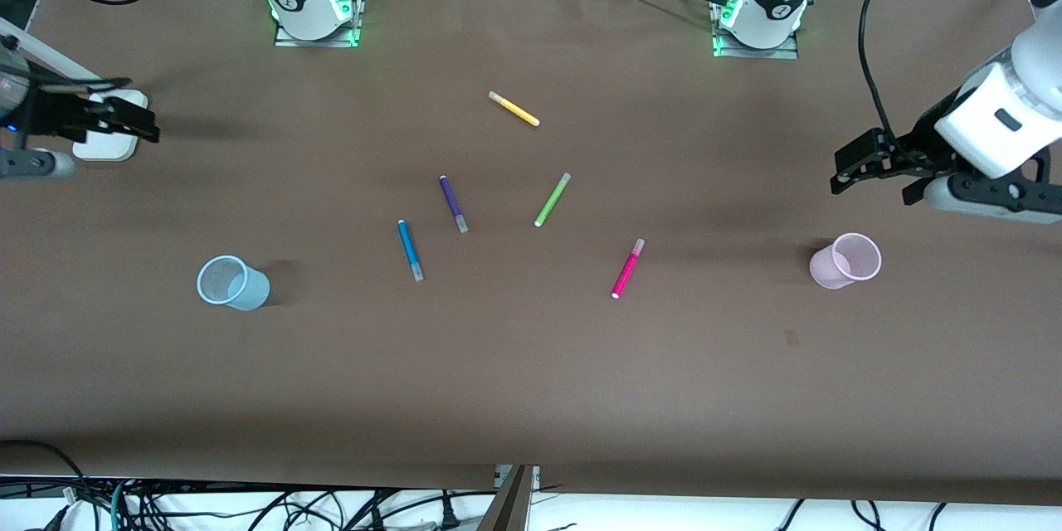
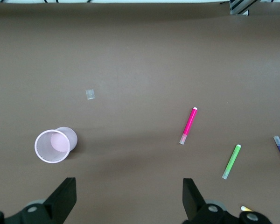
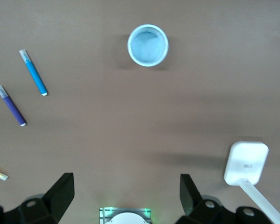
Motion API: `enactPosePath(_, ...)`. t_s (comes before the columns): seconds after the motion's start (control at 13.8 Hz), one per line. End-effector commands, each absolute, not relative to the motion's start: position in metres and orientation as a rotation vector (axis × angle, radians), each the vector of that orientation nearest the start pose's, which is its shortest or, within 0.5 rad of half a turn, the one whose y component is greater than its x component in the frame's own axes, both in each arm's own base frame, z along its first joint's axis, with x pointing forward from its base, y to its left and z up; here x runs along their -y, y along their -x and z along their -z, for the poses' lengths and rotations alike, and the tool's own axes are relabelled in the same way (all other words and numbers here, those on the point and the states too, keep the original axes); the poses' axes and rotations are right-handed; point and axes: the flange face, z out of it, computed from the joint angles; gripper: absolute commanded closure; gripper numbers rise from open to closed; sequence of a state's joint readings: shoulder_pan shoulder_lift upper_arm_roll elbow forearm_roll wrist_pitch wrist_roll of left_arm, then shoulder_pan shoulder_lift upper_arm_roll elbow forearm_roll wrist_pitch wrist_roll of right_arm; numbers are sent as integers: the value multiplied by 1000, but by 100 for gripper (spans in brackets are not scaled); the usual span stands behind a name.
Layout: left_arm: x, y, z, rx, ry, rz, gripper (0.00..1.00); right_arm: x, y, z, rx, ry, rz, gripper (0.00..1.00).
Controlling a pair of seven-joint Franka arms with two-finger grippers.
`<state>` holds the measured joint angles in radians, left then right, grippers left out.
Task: Place pink and blue markers in matching cups
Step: 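Move the right gripper over the blue marker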
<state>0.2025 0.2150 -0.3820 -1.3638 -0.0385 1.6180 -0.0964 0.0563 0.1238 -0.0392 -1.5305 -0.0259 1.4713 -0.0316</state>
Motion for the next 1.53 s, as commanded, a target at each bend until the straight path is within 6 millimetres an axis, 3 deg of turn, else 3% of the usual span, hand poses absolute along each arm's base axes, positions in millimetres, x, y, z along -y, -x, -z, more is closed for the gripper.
enactPosePath(0.0, 95, -607, -621, -160, 3204, 71, 0, -45, -594, -545, 139, 3134, -289, 0)
enactPosePath(0.22, 97, -603, -621, -182, 3130, 51, 0, -90, -614, -503, 239, 3131, -284, 0)
enactPosePath(0.65, 107, -598, -627, -204, 3108, 61, 0, -144, -643, -406, 367, 3126, -298, 0)
enactPosePath(1.02, 102, -589, -631, -192, 3121, 3, 0, -210, -637, -339, 516, 3114, -311, 0)
enactPosePath(1.24, 109, -587, -635, -205, 3133, 13, 0, -229, -630, -303, 562, 3110, -291, 0)
enactPosePath(1.45, 108, -587, -635, -198, 3146, 14, 0, -263, -620, -269, 618, 3103, -300, 0)
